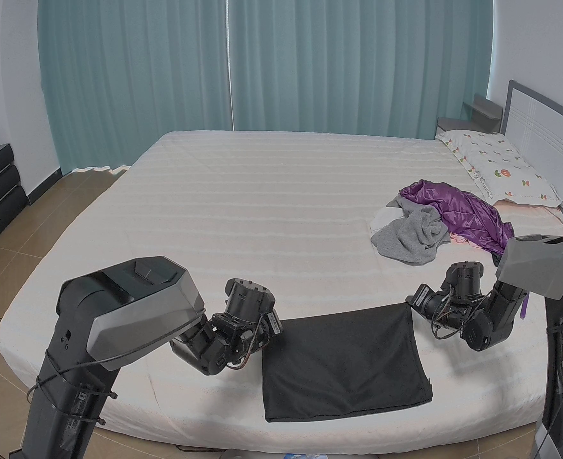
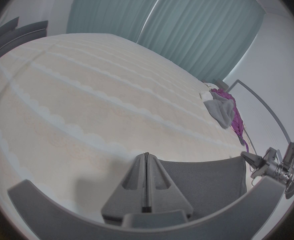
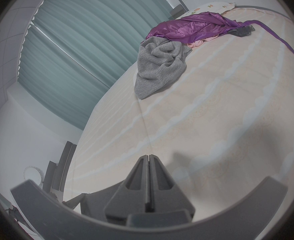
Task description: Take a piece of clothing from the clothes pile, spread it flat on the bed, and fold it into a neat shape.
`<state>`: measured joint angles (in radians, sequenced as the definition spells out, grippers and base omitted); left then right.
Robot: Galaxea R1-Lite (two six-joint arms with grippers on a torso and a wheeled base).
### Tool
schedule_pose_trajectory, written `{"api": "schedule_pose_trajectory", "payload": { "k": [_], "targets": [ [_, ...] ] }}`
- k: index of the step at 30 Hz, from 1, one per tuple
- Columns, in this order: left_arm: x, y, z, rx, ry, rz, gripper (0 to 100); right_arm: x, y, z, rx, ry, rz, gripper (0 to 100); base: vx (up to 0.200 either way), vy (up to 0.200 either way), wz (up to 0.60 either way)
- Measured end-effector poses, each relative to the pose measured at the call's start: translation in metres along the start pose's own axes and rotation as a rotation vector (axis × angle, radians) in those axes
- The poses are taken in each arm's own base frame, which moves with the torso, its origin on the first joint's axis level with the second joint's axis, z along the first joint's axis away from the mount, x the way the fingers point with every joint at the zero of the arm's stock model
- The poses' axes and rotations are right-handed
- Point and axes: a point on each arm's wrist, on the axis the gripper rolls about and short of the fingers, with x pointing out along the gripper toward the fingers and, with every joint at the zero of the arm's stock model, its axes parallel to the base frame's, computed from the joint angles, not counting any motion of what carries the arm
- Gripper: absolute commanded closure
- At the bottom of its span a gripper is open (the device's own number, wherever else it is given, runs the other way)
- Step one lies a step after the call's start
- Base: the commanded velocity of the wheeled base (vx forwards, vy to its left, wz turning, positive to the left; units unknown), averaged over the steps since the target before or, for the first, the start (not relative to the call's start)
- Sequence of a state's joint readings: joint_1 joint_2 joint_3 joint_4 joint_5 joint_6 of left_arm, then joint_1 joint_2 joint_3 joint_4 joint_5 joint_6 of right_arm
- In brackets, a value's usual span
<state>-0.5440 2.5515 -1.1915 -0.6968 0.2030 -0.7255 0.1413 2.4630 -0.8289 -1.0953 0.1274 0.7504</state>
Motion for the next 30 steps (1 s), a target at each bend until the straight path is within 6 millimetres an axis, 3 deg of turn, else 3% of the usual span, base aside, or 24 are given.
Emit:
{"api": "schedule_pose_trajectory", "payload": {
  "k": [16,17,18,19,30],
  "targets": [
    [0.000,0.009,0.001,-0.031,-0.003,0.030,100,0.011,-0.003,-0.005,-0.013,-0.005,-0.017,100,0.000,0.000,0.00],
    [0.000,0.009,0.001,-0.032,-0.002,0.029,100,0.011,-0.003,-0.005,-0.013,-0.003,-0.020,0,0.000,0.000,0.00],
    [0.000,0.009,0.001,-0.032,-0.002,0.028,100,0.011,-0.003,-0.005,-0.013,-0.002,-0.020,0,0.000,0.000,0.00],
    [0.000,0.008,0.001,-0.032,0.000,0.026,0,0.011,-0.003,-0.005,-0.013,-0.001,-0.023,0,0.000,0.000,0.00],
    [-0.006,0.008,0.009,-0.118,-0.006,0.014,0,-0.003,0.003,-0.002,-0.002,-0.001,-0.008,0,0.000,0.000,0.00]
  ]
}}
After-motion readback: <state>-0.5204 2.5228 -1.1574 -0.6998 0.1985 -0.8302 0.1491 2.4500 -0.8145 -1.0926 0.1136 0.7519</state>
